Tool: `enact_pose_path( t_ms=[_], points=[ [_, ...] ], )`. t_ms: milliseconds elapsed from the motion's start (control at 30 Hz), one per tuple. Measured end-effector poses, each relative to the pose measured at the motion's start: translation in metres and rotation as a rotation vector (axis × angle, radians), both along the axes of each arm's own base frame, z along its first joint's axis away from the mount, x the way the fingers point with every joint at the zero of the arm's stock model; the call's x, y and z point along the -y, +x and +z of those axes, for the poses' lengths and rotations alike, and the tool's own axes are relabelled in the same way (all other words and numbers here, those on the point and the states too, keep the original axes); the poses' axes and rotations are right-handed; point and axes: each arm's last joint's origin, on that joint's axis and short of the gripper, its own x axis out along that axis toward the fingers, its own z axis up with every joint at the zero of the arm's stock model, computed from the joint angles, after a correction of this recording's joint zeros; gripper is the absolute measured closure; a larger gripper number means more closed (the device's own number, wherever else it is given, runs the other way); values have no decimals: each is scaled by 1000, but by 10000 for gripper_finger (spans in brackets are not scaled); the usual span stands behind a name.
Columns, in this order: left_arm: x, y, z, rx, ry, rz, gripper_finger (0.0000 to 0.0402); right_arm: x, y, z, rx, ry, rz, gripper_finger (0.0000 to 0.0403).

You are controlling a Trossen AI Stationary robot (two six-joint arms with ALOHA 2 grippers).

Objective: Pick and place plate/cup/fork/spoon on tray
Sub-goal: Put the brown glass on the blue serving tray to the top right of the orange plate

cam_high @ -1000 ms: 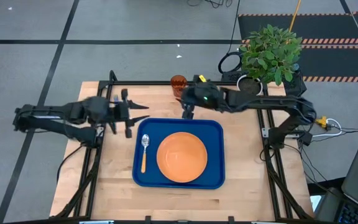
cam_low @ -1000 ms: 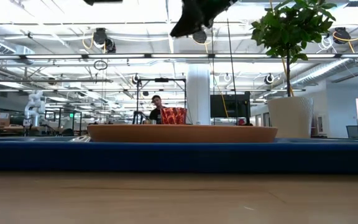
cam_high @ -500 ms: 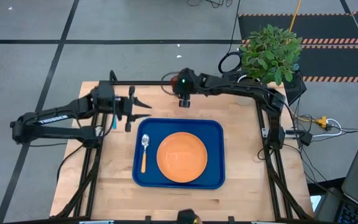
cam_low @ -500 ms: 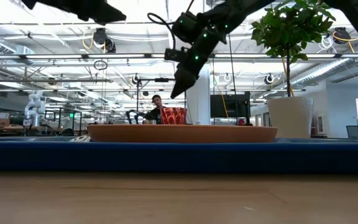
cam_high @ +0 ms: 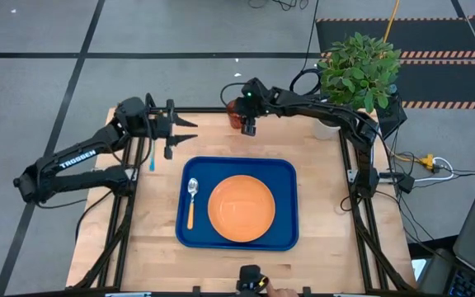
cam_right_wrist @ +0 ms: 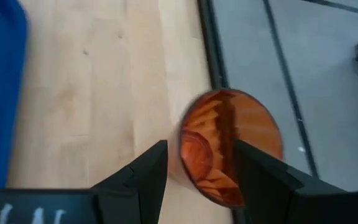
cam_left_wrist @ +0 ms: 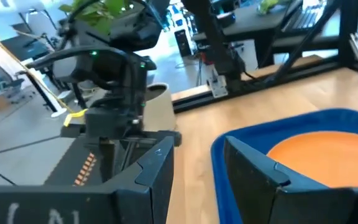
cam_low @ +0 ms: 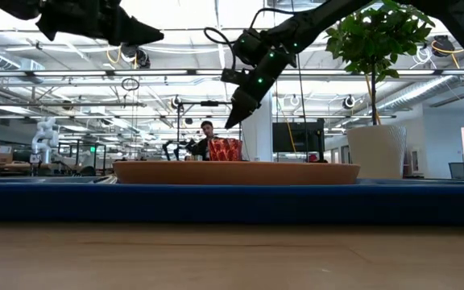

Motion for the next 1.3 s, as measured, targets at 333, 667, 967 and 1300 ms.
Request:
enact_pose_path(
  t_ms=[333,667,967,1300],
  points=[
    [-10,-2,-3,1,-97,-47,257,13,-3,-14,13,97,-3,229],
    [-16,6,-13,-40,-144,-48,257,19,6,-50,-56,146,-22,230],
    [-15,6,-13,-42,-146,-48,257,6,9,-45,-141,1,-24,366],
    [-15,5,-13,-44,-168,-42,257,-40,-6,11,-206,-86,-4,400]
  ],
)
